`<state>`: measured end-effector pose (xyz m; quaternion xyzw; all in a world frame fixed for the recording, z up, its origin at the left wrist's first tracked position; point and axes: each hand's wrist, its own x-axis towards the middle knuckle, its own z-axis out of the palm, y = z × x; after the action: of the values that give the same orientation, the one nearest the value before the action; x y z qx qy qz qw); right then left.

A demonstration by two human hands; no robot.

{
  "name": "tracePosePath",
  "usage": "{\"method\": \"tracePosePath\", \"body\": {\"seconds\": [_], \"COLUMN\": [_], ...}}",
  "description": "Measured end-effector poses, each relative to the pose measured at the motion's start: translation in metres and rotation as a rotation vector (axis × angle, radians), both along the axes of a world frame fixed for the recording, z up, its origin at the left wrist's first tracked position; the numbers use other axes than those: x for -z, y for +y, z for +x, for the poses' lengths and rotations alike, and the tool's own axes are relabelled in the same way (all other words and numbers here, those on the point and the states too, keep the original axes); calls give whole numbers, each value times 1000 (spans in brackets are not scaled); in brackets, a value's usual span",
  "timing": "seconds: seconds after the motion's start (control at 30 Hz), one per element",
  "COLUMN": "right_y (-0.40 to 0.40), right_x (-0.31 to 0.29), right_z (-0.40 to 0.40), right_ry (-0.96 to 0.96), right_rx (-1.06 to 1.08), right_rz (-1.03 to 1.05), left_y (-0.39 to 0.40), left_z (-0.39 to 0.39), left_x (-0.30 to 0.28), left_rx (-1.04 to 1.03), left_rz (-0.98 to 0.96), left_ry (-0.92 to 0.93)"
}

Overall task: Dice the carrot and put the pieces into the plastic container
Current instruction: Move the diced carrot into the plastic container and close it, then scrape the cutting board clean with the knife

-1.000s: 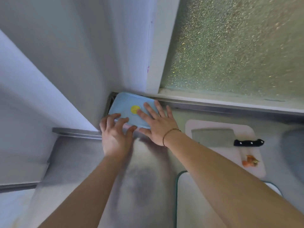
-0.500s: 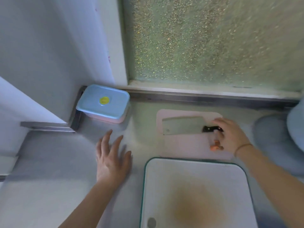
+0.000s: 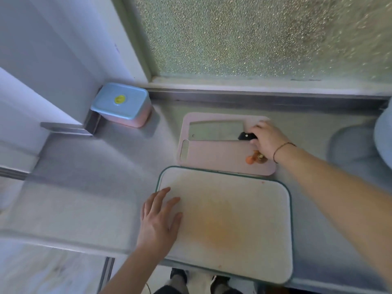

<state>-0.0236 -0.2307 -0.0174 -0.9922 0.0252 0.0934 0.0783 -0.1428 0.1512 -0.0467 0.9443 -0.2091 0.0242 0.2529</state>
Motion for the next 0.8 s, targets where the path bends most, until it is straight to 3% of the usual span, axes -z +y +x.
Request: {"method": "tracePosePath", "body": {"seconds": [0.13,0.23,0.33,0.43,0.5,0.67,0.8], "right_y": [3,4,12,20,24,32,38], "right_x": [-24,-42,-55,-41,-22,3,-8], "right_z": [-34,-110,-197,-262,-289,-314,-307], "right_ry": [-179,-304,-307,-178,-91,1,-5], "right_rx": [85,338,613,829,927,959,914], "right_rz": [30,250,494,670,749,689,655], "left_y": [-7,-23,-48,-74,-93,-150,-183], "left_z": [-9,-10,-9,-9,-5,12,26], "left_x": [1,4,3,2,0,-22,-27], "left_rx": [57,122,199,306,405,519,545], "left_rz": [-2,-55,-80,-68,10,295,485], "left_ry": [-8,-9,-15,-9,16,211,197]}}
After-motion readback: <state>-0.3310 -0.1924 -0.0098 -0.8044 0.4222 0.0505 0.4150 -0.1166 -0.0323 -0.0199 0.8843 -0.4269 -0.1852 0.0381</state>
